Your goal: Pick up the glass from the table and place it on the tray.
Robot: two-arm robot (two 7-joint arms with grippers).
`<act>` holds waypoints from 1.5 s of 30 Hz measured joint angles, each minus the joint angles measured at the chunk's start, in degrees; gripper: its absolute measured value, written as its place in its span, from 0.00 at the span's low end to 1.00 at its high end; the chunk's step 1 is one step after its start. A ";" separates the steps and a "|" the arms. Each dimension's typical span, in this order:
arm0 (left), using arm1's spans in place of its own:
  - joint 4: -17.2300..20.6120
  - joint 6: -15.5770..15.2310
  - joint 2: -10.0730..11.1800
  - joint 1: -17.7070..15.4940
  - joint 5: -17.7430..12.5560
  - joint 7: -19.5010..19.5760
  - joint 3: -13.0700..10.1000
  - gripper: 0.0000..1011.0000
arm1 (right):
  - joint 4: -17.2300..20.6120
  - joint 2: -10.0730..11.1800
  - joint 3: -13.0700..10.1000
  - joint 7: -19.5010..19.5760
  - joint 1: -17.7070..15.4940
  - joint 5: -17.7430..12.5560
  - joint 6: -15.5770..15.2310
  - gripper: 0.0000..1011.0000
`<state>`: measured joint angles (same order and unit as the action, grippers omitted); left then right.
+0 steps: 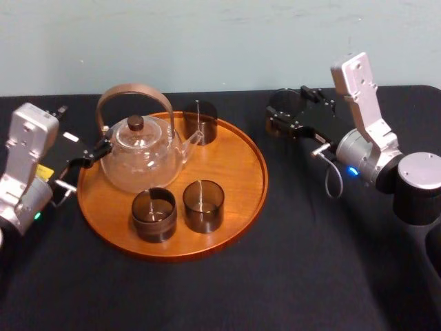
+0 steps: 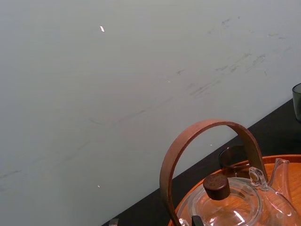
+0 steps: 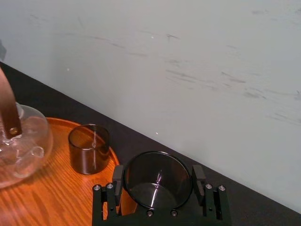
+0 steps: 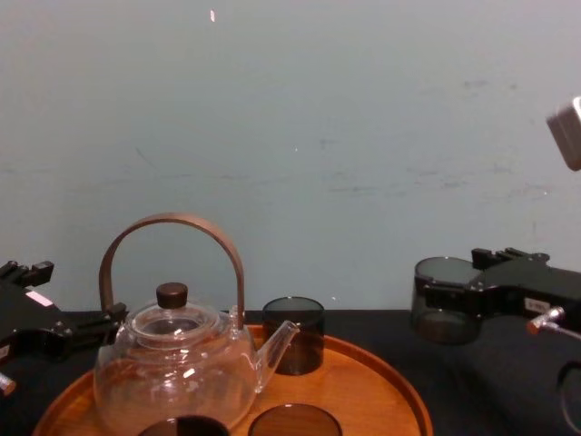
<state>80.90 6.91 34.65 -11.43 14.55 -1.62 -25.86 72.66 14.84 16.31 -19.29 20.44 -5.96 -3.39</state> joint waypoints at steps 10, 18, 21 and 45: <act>0.00 0.00 0.00 0.00 0.00 0.00 0.00 1.00 | 0.34 -0.63 1.73 -0.59 0.46 -0.37 -0.21 0.89; 0.00 0.00 0.00 0.00 0.00 0.00 0.00 1.00 | -0.23 -1.15 3.05 -0.87 1.03 -0.37 -0.07 0.89; 0.00 0.00 0.00 0.00 0.00 0.00 0.00 1.00 | -0.78 -1.44 3.54 -1.00 1.41 -0.43 0.11 0.89; 0.00 0.00 0.00 0.00 0.00 0.00 0.00 1.00 | -1.73 -2.82 6.25 -1.53 1.63 -0.71 0.43 0.89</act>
<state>80.90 6.91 34.65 -11.43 14.55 -1.62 -25.86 70.93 12.02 22.56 -20.82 22.07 -6.67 -2.96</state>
